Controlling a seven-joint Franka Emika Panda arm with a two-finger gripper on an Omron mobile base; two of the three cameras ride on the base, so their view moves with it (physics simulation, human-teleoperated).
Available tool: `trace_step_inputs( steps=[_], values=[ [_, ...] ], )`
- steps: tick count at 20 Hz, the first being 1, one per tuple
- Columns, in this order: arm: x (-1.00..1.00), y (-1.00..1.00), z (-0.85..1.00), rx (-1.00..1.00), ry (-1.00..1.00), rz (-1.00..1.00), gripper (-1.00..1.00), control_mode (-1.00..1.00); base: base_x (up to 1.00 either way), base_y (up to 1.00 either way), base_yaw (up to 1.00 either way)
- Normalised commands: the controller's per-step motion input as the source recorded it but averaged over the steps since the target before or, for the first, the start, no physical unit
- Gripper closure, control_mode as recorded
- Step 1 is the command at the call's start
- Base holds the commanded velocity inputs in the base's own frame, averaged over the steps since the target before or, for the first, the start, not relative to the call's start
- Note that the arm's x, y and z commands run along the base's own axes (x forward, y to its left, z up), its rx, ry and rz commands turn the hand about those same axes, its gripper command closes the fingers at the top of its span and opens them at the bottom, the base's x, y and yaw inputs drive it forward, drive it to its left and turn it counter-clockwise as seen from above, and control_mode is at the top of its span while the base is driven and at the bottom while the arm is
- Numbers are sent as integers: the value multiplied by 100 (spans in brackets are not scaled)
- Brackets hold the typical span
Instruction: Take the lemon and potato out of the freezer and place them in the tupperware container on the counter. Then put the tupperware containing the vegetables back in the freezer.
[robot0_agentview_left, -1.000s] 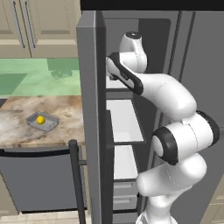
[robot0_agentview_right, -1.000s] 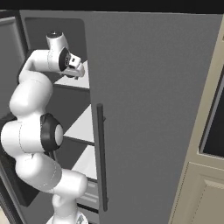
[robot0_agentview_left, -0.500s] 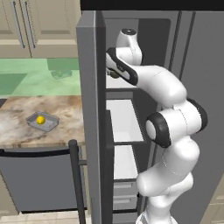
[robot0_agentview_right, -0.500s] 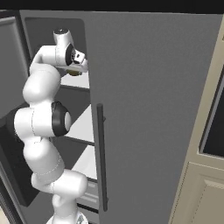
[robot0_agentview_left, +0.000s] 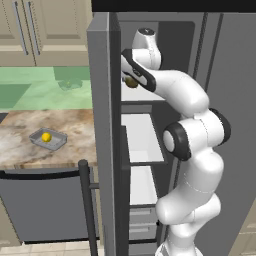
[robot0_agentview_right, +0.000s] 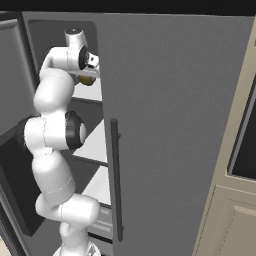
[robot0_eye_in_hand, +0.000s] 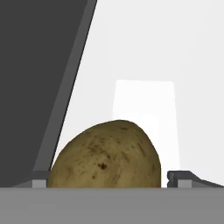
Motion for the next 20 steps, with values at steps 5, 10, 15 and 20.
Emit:
trace_step_inputs(
  steps=[5,10,15,20],
  values=[
    [-41,0,-52,0,12,0,100,-100,0,0,0],
    [-100,0,-58,-1,3,0,100,-100,0,0,0],
    [-93,0,-36,0,-4,0,100,-100,0,0,0],
    [-82,-8,-19,-8,-24,0,100,-100,0,0,0]
  ],
)
